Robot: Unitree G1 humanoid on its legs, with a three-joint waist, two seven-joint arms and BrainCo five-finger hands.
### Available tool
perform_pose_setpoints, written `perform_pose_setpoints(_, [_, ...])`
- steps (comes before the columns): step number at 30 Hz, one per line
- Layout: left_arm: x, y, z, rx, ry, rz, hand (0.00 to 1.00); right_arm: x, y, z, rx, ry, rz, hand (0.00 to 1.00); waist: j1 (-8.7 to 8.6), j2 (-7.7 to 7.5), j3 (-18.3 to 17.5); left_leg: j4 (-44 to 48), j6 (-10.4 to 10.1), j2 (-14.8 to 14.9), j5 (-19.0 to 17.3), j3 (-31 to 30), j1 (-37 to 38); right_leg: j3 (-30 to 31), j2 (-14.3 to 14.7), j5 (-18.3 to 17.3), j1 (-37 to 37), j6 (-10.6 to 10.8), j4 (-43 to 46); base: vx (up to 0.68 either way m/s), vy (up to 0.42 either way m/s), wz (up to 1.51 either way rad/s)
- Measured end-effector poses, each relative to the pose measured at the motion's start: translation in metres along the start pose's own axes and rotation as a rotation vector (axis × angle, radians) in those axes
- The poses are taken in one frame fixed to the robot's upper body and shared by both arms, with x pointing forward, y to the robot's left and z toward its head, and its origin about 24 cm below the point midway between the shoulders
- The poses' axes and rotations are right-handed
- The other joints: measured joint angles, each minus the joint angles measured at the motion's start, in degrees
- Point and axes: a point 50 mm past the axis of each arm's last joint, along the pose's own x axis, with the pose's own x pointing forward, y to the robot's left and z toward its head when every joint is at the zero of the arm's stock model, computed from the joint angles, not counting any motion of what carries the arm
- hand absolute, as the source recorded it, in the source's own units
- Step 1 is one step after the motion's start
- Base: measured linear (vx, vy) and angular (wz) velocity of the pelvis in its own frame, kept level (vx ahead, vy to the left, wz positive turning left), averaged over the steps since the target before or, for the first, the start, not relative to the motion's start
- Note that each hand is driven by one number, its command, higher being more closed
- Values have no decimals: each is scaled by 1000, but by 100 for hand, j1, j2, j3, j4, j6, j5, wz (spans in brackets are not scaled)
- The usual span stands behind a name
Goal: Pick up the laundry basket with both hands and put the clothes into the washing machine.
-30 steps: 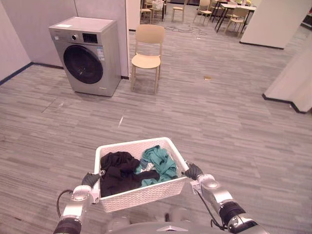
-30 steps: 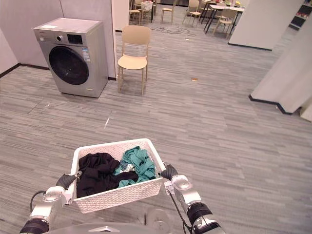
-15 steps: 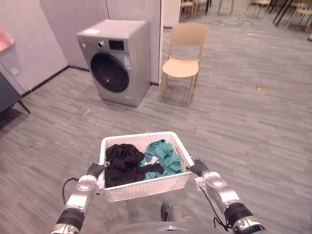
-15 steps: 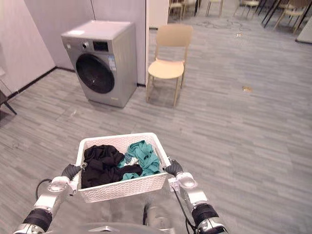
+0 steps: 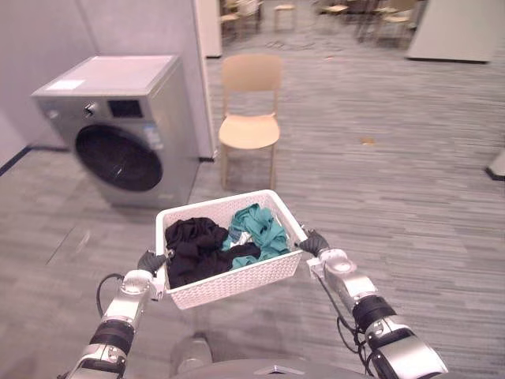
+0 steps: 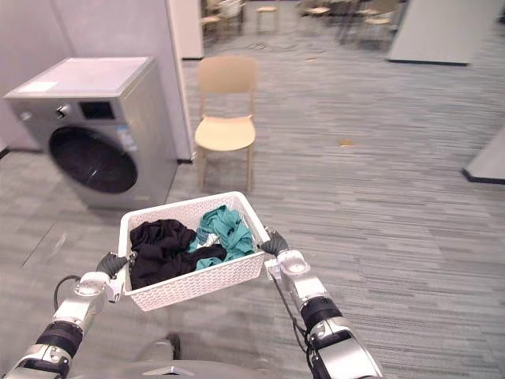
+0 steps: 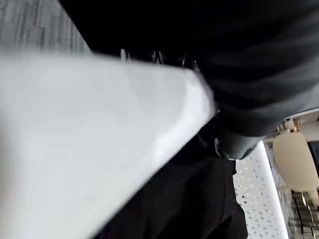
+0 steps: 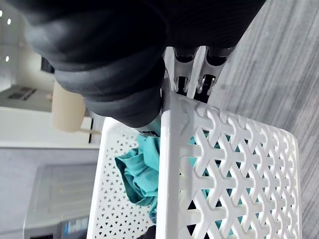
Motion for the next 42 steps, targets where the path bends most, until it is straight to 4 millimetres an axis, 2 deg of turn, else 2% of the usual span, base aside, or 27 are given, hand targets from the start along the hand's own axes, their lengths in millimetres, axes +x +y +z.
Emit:
perform_pose_setpoints(2, [0, -4, 0, 14, 2, -16, 100, -1, 0, -9, -3, 36, -2, 100, -99, 109, 30, -219, 175, 6, -148, 287, 695, -93, -86, -97, -407, -28, 826, 474, 381, -51])
perform_pose_setpoints(4, [-1, 5, 12, 30, -45, 7, 100, 1, 2, -3, -9, 19, 9, 100, -177, 165, -37, -680, 193, 14, -160, 531, 1067, -324, 29, -388, -1020, 201, 385, 488, 323, -43])
perform_pose_setpoints(5, [0, 13, 30, 54, -97, 25, 100, 2, 4, 1, -6, 3, 20, 100, -209, 143, -38, -981, 190, 28, -208, 635, 1262, -465, 247, -392, -1367, 407, -996, 439, 217, -30])
perform_pose_setpoints(7, [1, 15, 37, 59, -119, 30, 100, 2, 4, 3, 2, 0, 21, 100, -241, 144, -32, -1118, 175, 12, -278, 705, 1385, -649, 253, -126, -1440, 479, -2253, 386, 75, -20])
perform_pose_setpoints(9, [0, 19, 40, 64, -132, 45, 100, 3, 6, 3, -2, 0, 31, 100, -249, 110, -41, -1371, 157, -126, -412, 839, 1649, -747, 200, 578, -1436, 428, -4536, 456, 22, -21])
perform_pose_setpoints(11, [0, 20, 38, 66, -125, 59, 100, 3, 8, 2, -20, 6, 40, 100, -377, -31, -54, -1492, 165, -271, -660, 734, 1886, -560, 48, 715, -1550, 433, -4751, 460, -66, 24])
perform_pose_setpoints(13, [0, 7, 33, 45, -104, 33, 100, -1, 2, -9, -31, 52, 23, 100, -543, 260, 0, -1338, 356, -10, -1107, 440, 2419, -815, 67, 775, -1300, 441, -3824, 717, -240, 72])
perform_pose_setpoints(14, [0, 5, 34, 39, -108, 31, 100, -1, 2, -11, -30, 57, 20, 100, -551, 234, -11, -771, 369, 31, -1236, 358, 2259, -900, -3, 811, -1313, 474, -3553, 707, -351, 79])
perform_pose_setpoints(15, [0, 3, 34, 31, -110, 35, 100, -2, 1, -12, -30, 60, 13, 100, -540, 221, -5, 935, 340, 271, -1290, 346, 1540, -1014, -43, 806, -1241, 448, -3250, 506, -374, 68])
perform_pose_setpoints(16, [0, 0, 33, 26, -109, 29, 100, -2, -3, -9, -35, 49, 3, 100, -505, 430, 72, 2655, 253, 671, -869, 176, 831, -1220, 121, 552, -944, 334, -3231, 512, -373, 46])
perform_pose_setpoints(17, [0, 0, 33, 24, -108, 30, 100, -2, -5, -7, -39, 42, 1, 100, -419, 493, 113, 3415, 220, 822, -744, 95, 569, -1244, 211, 443, -791, 274, -3230, 523, -295, -8])
perform_pose_setpoints(18, [-1, 0, 29, 20, -97, 30, 100, -3, -5, -5, -42, 35, 3, 100, -202, 500, 154, 4502, 225, 961, -811, 111, 205, -1203, 333, 292, -453, 242, -3255, 426, -181, -33])
perform_pose_setpoints(19, [-1, 0, 28, 20, -94, 29, 100, -3, -4, -4, -43, 30, 4, 100, -153, 466, 172, 4706, 208, 970, -863, 126, 115, -1211, 332, 239, -254, 186, -3305, 517, -204, -20])
perform_pose_setpoints(21, [-1, 3, 30, 13, -107, 40, 100, -3, -5, 6, -47, -10, 4, 100, -109, 369, 205, 4068, 155, 954, -1036, 275, -147, -1221, 315, 156, 293, 158, -3699, 529, -173, 5])
perform_pose_setpoints(23, [-1, 8, 33, -13, -120, 57, 100, 0, -4, 16, -56, -37, 5, 100, -68, 319, 238, 2647, 15, 829, -1129, 293, -252, -1113, 310, 154, 596, 163, -4034, 451, -78, -20])
perform_pose_setpoints(25, [-3, 12, 41, -25, -154, 68, 100, 2, -5, 25, -61, -59, 5, 100, -12, 346, 221, 151, -114, 818, -913, 109, -367, -1055, 319, 74, 737, 258, -4317, 340, 17, -30])
perform_pose_setpoints(27, [-3, 13, 42, -33, -162, 71, 100, 3, -5, 31, -64, -72, 4, 100, -36, 438, 162, -941, -279, 966, -687, 11, -603, -983, 386, -35, 753, 375, -4362, 377, 142, -26])
perform_pose_setpoints(30, [-2, 9, 39, -41, -146, 62, 100, 3, -9, 34, -72, -75, -4, 100, -4, 620, 100, -988, -388, 1132, -408, 90, -809, -684, 430, -301, 905, 685, -4299, 462, 371, -49])
perform_pose_setpoints(32, [-2, 9, 35, -38, -132, 61, 100, 4, -5, 33, -80, -71, 7, 100, 131, 433, 25, -820, -504, 920, 387, 327, -639, -307, 134, -539, 896, 822, -4032, 444, 483, -91])
perform_pose_setpoints(33, [-2, 10, 34, -34, -128, 62, 100, 4, -4, 32, -80, -70, 10, 100, 120, 340, -31, -689, -463, 689, 489, 411, -565, -200, -57, -540, 720, 808, -3548, 381, 455, -70])
perform_pose_setpoints(34, [-2, 10, 33, -30, -124, 62, 100, 4, -4, 31, -79, -67, 11, 100, 88, 285, -63, -694, -355, 553, 417, 457, -490, -188, -179, -496, 575, 734, -3150, 400, 520, -17])
perform_pose_setpoints(35, [-2, 9, 32, 4, -121, 50, 100, 3, -4, 29, -79, -60, 9, 100, -43, 182, -56, -854, -146, 194, 270, 563, -101, -180, -490, -201, 204, 352, -2002, 335, 413, 5])
perform_pose_setpoints(36, [-2, 7, 31, 14, -117, 46, 100, 3, -5, 27, -78, -54, 7, 100, -46, 152, -44, -959, -82, 60, 231, 614, 133, -177, -607, 36, 74, 246, -1560, 342, 391, 0])
perform_pose_setpoints(37, [-1, 6, 28, 23, -106, 41, 100, 2, -5, 23, -77, -43, 6, 100, -44, 153, -39, -1119, 14, -75, 194, 680, 480, -138, -719, 532, -107, 158, -960, 278, 237, -9])
perform_pose_setpoints(39, [-1, 12, 28, 38, -105, 55, 100, 2, 1, 17, -62, -30, 21, 100, -116, 179, -34, -1108, 175, -100, 94, 694, 948, -217, -707, 85, -397, 297, -208, 350, 246, 7])
perform_pose_setpoints(40, [-1, 20, 31, 53, -114, 72, 100, 3, 6, 20, -53, -42, 32, 100, -117, 166, -47, -1133, 170, -84, 51, 695, 1033, -360, -622, -215, -641, 392, -436, 290, 151, 11])
perform_pose_setpoints(42, [-2, 28, 38, 70, -133, 91, 100, 3, 8, 23, -45, -58, 38, 100, -136, 165, -48, -1276, 114, -1, 10, 673, 1082, -437, -390, -350, -916, 518, -1505, 258, 29, 11])
